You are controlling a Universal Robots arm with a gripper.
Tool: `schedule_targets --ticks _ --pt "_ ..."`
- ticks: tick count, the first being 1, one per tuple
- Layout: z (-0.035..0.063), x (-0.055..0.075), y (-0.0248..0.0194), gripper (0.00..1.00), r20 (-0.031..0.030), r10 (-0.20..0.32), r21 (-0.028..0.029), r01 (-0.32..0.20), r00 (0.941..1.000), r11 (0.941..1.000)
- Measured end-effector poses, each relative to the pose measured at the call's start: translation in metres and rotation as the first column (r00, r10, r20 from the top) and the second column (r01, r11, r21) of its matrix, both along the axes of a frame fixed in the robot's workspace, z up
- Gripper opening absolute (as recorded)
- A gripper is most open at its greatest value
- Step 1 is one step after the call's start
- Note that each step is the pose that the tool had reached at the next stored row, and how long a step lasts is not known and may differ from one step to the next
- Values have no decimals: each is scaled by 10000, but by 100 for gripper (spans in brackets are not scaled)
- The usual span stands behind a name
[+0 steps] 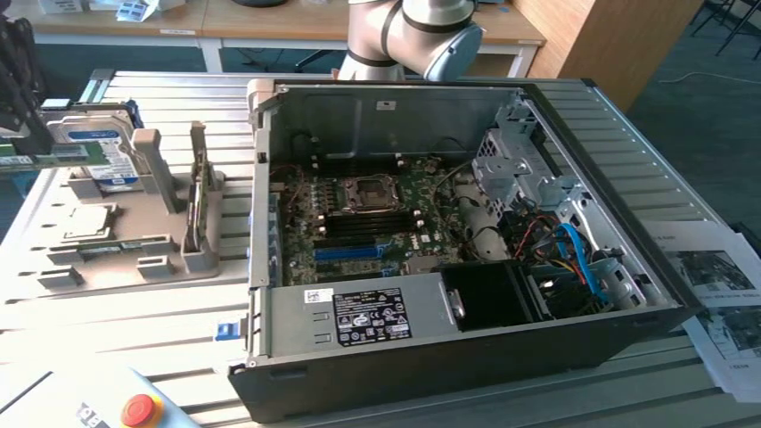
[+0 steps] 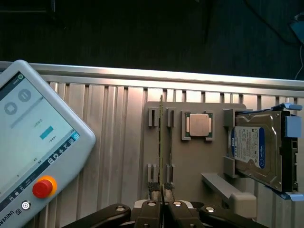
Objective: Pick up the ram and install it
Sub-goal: 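Pick up the ram and move it above insertion slot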
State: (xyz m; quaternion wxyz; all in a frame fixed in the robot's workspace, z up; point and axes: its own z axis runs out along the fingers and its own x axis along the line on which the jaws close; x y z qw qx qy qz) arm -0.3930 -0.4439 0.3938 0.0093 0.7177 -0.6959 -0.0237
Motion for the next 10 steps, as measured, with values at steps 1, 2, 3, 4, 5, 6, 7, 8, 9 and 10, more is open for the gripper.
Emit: schedule_targets --ticks 1,2,3,4,5,6,7,8,9,10 --pt "18 0 0 12 -1 -2 0 2 10000 10000" --pt "33 0 0 12 0 -4 0 4 10000 10000" --pt "46 0 0 12 0 -5 1 5 10000 10000" --pt "55 0 0 12 1 -7 1 7 10000 10000" --pt "57 0 0 12 1 -7 1 7 10000 10000" --pt "57 0 0 12 1 -6 1 6 10000 10000" --pt "57 0 0 12 1 -7 1 7 10000 10000" --pt "57 0 0 12 1 -7 1 7 10000 10000" --pt "58 0 0 12 0 -7 1 7 10000 10000" --pt "58 0 0 12 0 -7 0 7 10000 10000"
